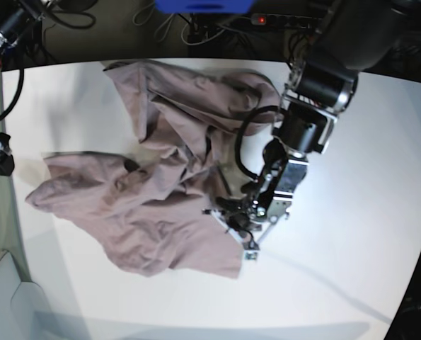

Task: Layout the t-shirt on the table in an organized manner, then fold the t-shirt properly
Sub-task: 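Lay the fabric down and pull it back with the left gripper, then grasp the shirt edge with the right gripper and pull it outward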

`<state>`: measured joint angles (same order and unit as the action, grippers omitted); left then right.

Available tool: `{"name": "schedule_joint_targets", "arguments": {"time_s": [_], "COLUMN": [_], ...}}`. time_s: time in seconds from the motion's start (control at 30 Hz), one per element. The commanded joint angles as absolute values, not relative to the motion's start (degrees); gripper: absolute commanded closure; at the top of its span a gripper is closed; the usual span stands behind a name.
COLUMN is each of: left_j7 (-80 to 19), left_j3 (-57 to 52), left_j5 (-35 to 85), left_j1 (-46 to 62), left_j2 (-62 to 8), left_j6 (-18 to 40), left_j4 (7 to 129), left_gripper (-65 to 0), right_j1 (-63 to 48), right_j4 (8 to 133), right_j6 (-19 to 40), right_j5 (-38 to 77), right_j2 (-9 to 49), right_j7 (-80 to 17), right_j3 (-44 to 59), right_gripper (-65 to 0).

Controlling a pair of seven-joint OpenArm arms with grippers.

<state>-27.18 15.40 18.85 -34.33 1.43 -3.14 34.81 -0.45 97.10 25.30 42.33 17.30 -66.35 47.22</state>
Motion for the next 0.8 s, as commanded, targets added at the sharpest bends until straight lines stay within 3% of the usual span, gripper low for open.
{"name": "schedule_joint_targets", "arguments": {"time_s": [0.0,0.13,0.43,0.63,0.77], "left_j7": [-27.21,-19.56,-14.90,-24.31,-31.43], "left_j3": [15.16,15.16,15.16,14.64,14.55], "left_j5": [17.45,17.45,17.45,17.89,17.98], "left_j1": [-35.74,-39.69,-48.40,-48.84,-42.42], "left_j2": [-0.22,-1.89,-3.91,-3.74,-3.65], "left_j6": [-5.05,-4.97,-4.97,-4.97,-4.97], "left_j4": [30.64,21.05,21.85,34.59,46.55], "left_gripper": [-0.2,-0.2,-0.2,-0.2,-0.2], "right_j1": [0.22,0.66,1.80,2.07,3.30], "right_j4": [97.89,97.80,97.71,97.36,91.30], "right_j6": [26.07,26.07,26.07,26.07,26.07], "right_j5": [42.95,42.95,42.86,42.77,42.77], "right_j2": [18.68,19.21,18.95,17.45,17.63], "right_j7": [-65.36,-65.36,-65.45,-64.75,-61.67], "right_j3": [47.52,47.25,41.71,33.80,29.85], "right_gripper": [-32.9,-32.9,-32.9,-33.0,-33.0]}}
